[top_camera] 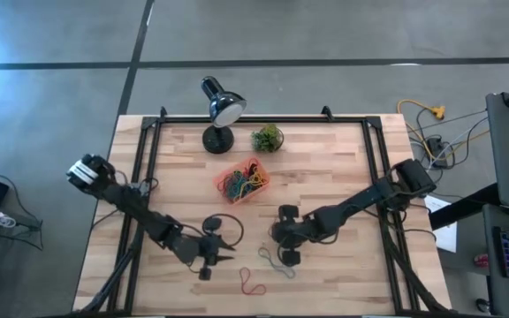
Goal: Pick and place rubber bands into bin
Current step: Put the red rubberband into the orange bin
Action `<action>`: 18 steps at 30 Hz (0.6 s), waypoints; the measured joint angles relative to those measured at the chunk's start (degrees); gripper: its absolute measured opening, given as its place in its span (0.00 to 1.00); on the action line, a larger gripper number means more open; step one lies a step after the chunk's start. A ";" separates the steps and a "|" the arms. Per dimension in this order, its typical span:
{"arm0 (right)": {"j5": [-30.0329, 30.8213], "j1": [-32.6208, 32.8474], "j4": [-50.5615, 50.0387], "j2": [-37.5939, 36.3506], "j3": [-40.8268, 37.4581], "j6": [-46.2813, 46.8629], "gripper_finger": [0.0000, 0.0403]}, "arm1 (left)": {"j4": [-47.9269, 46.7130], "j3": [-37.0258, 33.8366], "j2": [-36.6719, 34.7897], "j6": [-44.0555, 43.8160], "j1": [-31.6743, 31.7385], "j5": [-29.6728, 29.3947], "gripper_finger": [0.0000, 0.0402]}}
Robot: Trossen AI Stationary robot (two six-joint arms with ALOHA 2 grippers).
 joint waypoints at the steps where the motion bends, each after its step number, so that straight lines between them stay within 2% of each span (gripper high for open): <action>1: -0.12 -0.14 -0.04 0.00 -0.02 0.57 0.20 | -0.05 0.00 0.59 0.06 0.15 -0.04 0.23; 18: -1.63 -0.32 -0.18 0.63 -0.91 5.82 0.40 | 0.07 -0.31 0.39 1.58 0.50 -0.17 0.23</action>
